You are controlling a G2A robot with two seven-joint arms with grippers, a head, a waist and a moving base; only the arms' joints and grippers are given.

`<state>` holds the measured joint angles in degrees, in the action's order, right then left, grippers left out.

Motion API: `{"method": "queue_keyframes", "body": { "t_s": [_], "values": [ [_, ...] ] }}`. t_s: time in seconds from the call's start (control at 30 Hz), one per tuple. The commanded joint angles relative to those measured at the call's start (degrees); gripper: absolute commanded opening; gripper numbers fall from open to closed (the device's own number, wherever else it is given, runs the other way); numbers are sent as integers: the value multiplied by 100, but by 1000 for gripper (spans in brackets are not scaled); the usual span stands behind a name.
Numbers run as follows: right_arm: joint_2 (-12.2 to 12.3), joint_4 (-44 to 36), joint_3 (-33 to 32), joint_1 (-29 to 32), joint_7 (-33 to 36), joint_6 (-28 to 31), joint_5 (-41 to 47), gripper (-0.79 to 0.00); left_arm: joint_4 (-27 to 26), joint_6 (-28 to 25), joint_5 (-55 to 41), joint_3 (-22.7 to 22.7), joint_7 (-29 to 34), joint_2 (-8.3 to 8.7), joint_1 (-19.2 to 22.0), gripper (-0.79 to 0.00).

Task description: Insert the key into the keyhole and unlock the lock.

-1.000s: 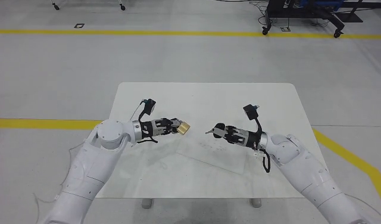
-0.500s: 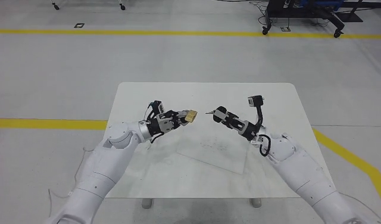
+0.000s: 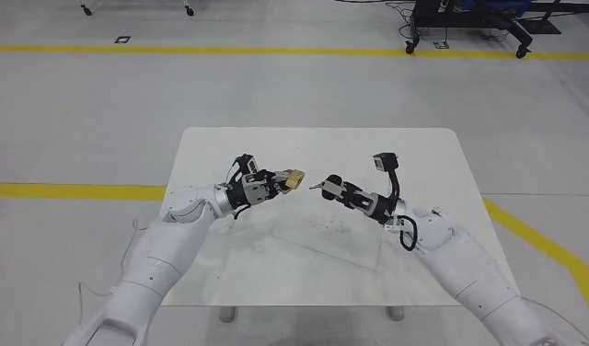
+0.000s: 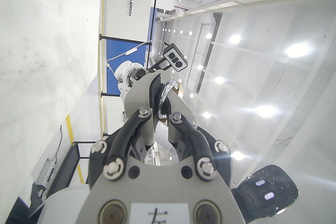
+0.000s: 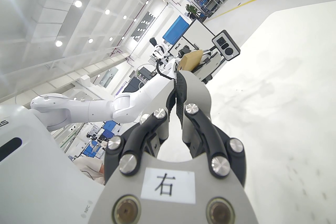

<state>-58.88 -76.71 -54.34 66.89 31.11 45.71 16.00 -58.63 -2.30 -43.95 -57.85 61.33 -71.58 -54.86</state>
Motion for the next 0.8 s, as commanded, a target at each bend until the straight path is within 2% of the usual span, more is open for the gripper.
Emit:
{"method": "queue_keyframes", "body": {
  "t_s": [0.0, 0.13, 0.23, 0.33, 0.47, 0.77],
  "values": [
    [-7, -146, -28, 92, -107, -38, 16, -785, -140, -68, 96, -30, -228, 6, -70, -785],
    [-27, -463, -140, 308, -658, -417, -156, -785, -389, -310, 275, -112, -515, 27, -230, -785],
    [-43, -729, -167, 439, -857, -636, -276, -785, -523, -288, 241, -151, -364, 43, -328, -785],
    [-64, -874, -235, 575, -955, -308, 175, -785, -493, -88, 134, -200, -198, 53, -320, -785],
    [-105, -714, -300, 609, -908, 119, 915, -785, -492, 55, 578, -70, 69, 69, -212, -785],
    [-345, -157, 40, 162, -1245, -157, 492, -785, -467, 20, 770, 27, 279, 55, -125, -785]
  ]
}}
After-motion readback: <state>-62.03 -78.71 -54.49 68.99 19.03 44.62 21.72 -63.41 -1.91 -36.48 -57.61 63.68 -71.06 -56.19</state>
